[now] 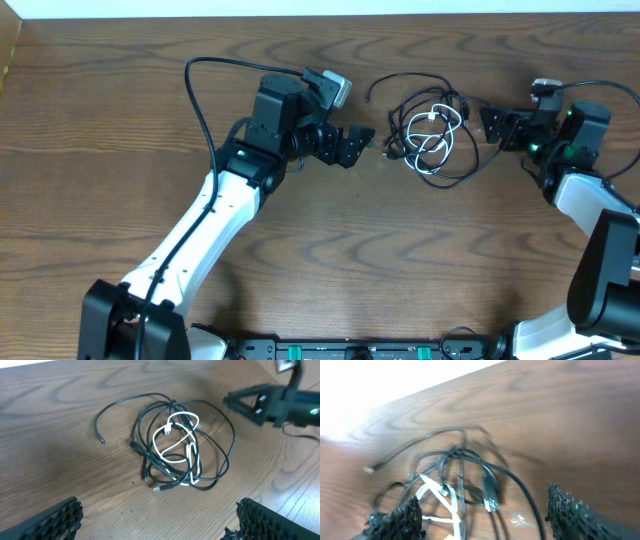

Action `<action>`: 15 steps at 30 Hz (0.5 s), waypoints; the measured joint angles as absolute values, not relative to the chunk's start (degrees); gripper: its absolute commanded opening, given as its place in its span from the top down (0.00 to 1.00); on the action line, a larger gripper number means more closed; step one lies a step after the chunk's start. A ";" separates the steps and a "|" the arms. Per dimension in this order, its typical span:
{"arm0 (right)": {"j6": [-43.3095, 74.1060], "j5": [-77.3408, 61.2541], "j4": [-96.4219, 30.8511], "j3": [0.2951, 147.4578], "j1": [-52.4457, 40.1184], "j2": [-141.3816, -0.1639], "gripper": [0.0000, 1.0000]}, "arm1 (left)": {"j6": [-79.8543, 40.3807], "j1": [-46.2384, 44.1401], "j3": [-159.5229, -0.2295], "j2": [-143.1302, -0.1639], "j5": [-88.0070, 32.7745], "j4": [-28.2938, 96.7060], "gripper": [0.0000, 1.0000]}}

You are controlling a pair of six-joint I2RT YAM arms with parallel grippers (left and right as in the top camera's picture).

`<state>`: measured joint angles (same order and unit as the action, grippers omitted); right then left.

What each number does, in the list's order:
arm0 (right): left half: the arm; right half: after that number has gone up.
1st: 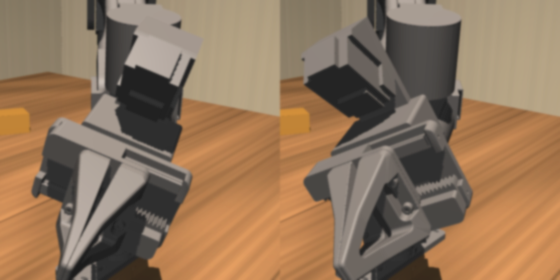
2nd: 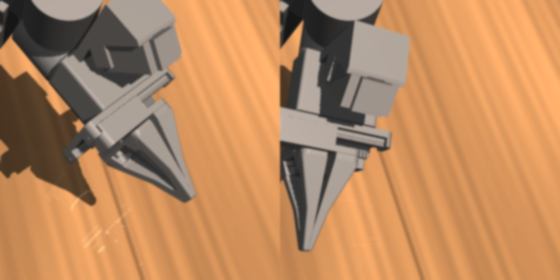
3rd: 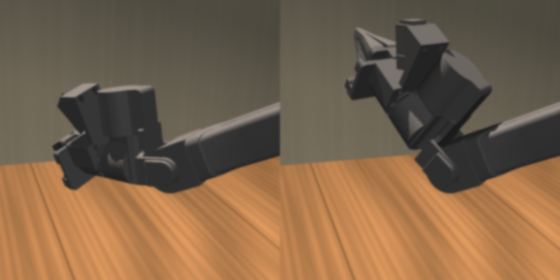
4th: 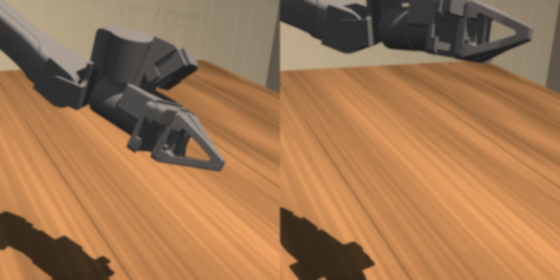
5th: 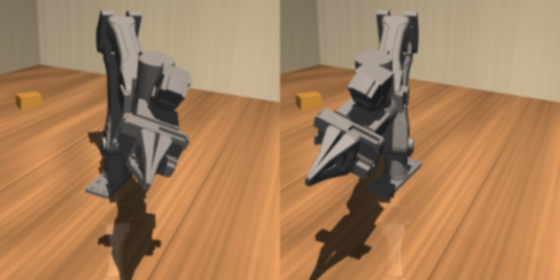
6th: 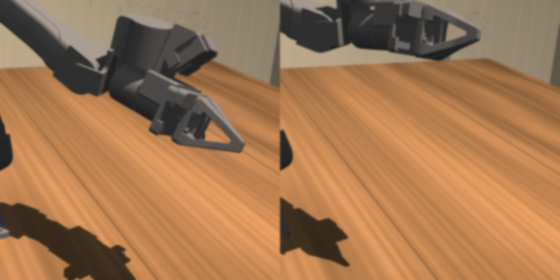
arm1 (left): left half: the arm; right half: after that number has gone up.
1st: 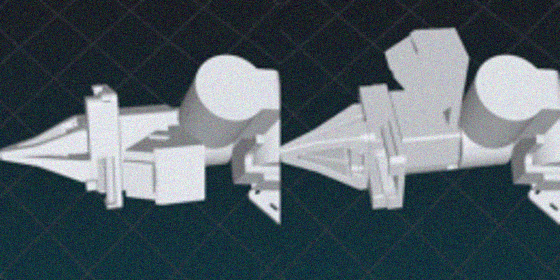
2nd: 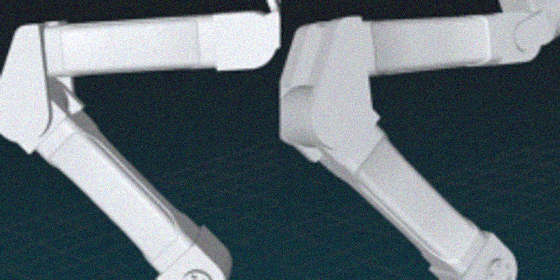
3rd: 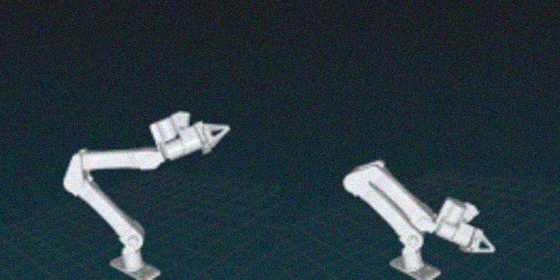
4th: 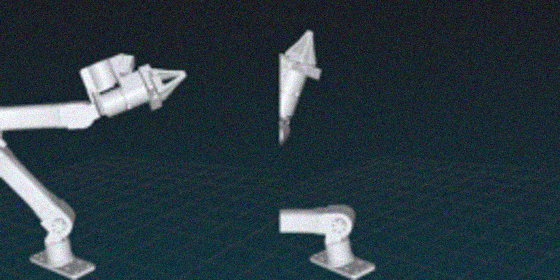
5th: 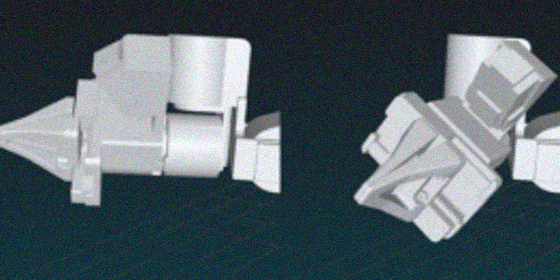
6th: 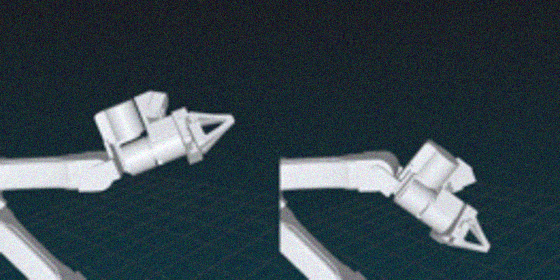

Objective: Untangle cables

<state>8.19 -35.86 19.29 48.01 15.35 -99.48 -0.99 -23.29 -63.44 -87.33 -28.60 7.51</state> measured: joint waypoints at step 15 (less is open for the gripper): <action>5.80 -19.00 3.75 48.25 25.10 -95.42 0.18 | -0.99 -23.29 -63.44 -87.77 -28.62 7.33 0.02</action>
